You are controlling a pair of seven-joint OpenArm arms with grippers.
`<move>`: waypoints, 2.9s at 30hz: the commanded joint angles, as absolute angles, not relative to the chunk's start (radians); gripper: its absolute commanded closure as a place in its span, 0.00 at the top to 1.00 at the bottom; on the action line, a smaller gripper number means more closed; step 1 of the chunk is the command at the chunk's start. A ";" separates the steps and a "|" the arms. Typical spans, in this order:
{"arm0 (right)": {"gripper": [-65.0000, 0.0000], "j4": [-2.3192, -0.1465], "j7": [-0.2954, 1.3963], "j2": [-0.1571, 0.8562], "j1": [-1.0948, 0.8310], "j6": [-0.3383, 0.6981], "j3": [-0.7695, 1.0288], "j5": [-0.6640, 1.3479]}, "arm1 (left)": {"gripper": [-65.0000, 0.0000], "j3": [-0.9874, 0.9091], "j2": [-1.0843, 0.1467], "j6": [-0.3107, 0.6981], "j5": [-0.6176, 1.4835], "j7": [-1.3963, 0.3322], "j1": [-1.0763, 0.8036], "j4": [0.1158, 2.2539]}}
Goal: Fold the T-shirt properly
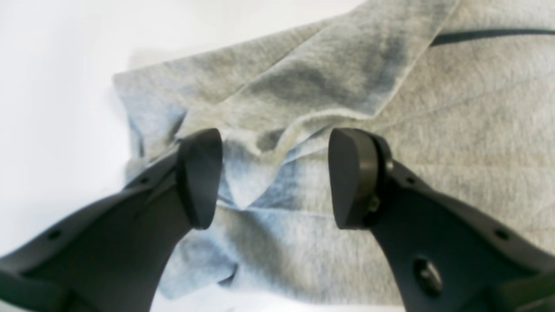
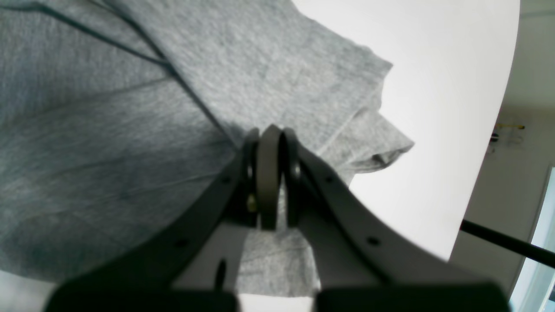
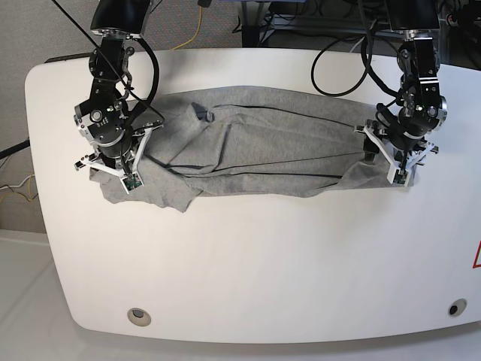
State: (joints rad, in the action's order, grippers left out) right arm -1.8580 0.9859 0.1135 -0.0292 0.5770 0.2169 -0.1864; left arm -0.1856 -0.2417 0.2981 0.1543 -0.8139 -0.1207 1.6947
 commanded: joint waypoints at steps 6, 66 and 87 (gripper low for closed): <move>0.45 -1.879 0.997 0.122 0.028 0.567 0.223 -0.188 | 0.57 -0.232 -0.252 0.297 0.159 -0.839 -0.070 1.748; 0.47 -1.359 0.748 0.113 0.260 0.573 0.410 -0.176 | 0.57 -0.308 -0.300 0.297 0.157 -0.834 -0.091 1.750; 0.00 -1.359 0.745 0.101 0.260 0.567 0.410 -0.140 | 0.57 -0.305 -0.300 0.297 0.157 -0.835 -0.091 1.750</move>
